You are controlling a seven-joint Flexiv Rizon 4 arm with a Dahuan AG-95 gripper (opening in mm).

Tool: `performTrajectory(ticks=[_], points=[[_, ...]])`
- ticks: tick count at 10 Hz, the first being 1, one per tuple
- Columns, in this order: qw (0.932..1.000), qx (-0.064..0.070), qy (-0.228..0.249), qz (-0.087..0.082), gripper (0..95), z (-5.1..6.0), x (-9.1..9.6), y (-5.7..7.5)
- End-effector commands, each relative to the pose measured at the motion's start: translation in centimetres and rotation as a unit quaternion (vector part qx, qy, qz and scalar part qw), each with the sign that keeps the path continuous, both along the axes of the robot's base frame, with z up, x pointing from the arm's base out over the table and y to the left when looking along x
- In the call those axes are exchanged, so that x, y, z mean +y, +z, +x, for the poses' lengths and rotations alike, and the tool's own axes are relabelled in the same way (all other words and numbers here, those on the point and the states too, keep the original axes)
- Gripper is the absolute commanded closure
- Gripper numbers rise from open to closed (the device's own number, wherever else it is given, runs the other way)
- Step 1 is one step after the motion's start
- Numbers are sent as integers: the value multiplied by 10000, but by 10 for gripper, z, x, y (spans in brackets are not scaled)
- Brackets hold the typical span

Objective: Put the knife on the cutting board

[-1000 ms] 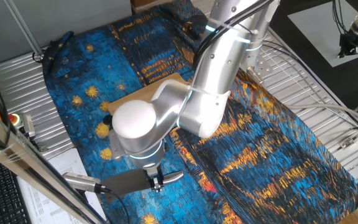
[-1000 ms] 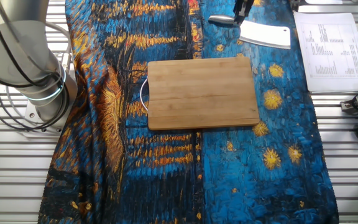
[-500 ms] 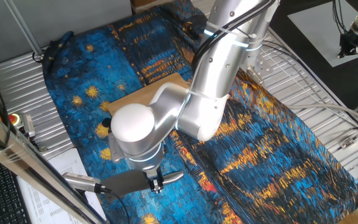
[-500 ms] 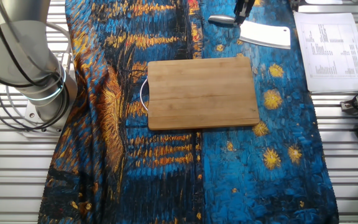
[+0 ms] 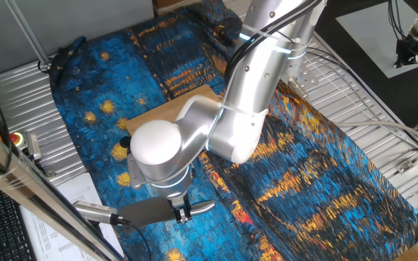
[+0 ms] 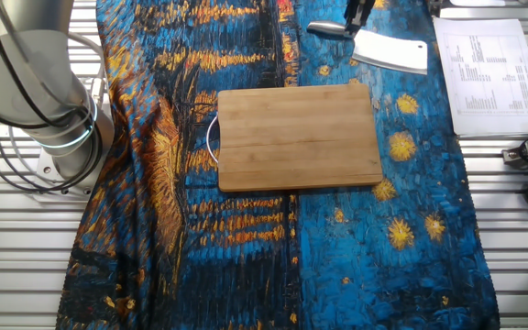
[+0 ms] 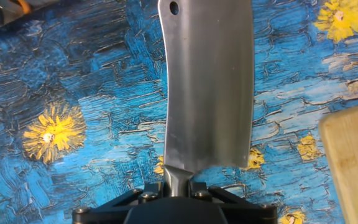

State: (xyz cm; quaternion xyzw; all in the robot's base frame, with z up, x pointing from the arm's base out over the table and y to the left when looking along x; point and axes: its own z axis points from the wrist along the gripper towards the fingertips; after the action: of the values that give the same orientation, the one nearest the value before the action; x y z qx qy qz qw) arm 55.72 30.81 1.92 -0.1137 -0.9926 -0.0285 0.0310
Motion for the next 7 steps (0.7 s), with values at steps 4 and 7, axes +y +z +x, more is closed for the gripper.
performTrajectory(ticks=[4,7], points=[[10000,-28,32,-82,570,0,2,-5],[10000,-20,-8,-92,760,0,4,-7]])
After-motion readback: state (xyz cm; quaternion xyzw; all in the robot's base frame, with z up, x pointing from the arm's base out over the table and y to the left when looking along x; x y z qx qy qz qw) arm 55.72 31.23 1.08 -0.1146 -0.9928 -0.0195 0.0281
